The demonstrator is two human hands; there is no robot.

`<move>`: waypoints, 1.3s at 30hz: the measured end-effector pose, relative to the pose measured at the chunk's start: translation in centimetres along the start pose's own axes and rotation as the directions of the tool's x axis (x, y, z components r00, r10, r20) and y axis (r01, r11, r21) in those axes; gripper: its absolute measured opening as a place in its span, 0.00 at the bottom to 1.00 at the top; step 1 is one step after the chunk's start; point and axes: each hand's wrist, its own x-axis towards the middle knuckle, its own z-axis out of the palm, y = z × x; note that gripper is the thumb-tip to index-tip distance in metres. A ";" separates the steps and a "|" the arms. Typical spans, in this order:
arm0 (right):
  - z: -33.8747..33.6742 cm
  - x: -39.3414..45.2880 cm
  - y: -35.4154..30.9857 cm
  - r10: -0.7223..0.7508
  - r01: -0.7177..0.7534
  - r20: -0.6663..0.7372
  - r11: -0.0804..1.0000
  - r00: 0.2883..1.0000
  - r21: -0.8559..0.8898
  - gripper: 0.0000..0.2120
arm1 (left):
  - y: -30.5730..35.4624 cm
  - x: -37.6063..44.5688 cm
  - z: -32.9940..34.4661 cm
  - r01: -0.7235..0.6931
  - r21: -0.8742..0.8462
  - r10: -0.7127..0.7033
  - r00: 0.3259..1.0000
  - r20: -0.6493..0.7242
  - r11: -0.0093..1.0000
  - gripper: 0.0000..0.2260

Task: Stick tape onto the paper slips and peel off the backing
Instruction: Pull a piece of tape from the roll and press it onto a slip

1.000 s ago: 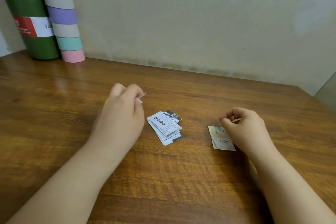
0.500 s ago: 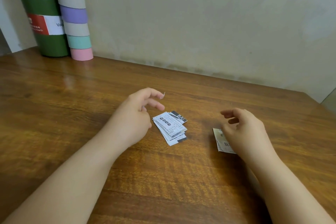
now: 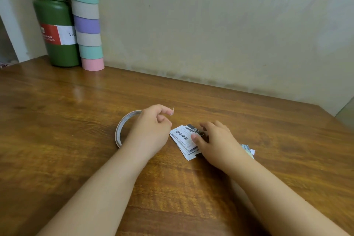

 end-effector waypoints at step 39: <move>-3.7 -5.3 0.9 0.225 -0.331 0.288 0.856 0.931 0.397 0.13 | 0.5 -0.5 -0.3 -0.046 -0.029 0.047 0.998 0.034 0.999 0.12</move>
